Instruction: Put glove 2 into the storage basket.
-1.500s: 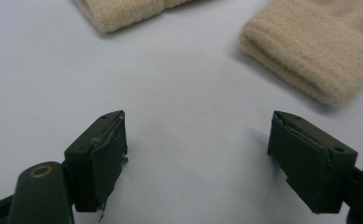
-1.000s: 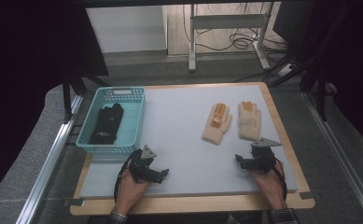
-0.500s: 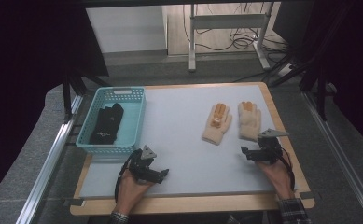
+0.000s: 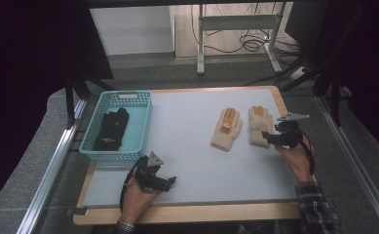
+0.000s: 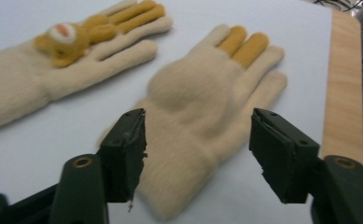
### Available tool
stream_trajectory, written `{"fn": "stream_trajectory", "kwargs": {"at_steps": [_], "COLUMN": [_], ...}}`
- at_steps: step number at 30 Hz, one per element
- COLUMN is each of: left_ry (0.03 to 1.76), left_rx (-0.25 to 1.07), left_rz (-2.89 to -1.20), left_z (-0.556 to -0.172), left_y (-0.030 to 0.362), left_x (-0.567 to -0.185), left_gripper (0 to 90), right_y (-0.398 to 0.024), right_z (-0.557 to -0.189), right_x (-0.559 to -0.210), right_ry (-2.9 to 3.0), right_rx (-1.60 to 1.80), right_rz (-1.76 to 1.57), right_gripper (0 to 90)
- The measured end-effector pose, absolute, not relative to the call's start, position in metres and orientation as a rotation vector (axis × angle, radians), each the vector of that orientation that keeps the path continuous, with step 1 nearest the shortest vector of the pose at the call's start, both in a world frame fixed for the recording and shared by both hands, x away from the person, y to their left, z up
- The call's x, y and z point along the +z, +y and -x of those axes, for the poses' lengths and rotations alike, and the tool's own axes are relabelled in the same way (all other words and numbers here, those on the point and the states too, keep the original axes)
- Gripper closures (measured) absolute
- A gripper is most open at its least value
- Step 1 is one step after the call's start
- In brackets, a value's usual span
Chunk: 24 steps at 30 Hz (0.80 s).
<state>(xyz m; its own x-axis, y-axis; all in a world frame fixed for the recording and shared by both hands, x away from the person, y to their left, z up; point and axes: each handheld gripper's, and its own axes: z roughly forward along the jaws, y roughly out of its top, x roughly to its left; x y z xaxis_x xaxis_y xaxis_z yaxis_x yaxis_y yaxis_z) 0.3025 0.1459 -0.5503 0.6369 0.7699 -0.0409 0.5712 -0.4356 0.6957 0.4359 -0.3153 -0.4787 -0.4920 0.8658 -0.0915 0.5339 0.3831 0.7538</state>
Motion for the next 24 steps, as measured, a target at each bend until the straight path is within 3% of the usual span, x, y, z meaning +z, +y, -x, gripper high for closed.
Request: {"fn": "stream_trajectory", "kwargs": {"at_steps": [5, 13, 20, 24], "left_ry": [1.041, 1.038, 1.038, 1.038], "left_rx": [0.371, 0.371, 0.371, 0.373], "left_rz": [-2.165, -2.169, -2.169, -2.168], "left_z": [-0.303, -0.303, -0.303, -0.302], "left_y": [0.146, 0.146, 0.146, 0.146], "left_x": [-0.55, -0.55, -0.55, -0.55], "left_gripper": [0.4, 0.4, 0.4, 0.5], "right_y": [-0.312, -0.306, -0.291, -0.282], "right_z": [-0.459, -0.488, -0.5, -0.502], "right_x": [-0.482, -0.494, -0.508, -0.518], "right_ry": [2.184, 2.179, 2.228, 2.26], "right_rx": [0.895, 0.946, 0.88, 0.84], "right_rz": [-1.177, -1.208, -1.135, -1.1], "right_gripper": [40.4, 29.9, 26.7, 33.0]}}
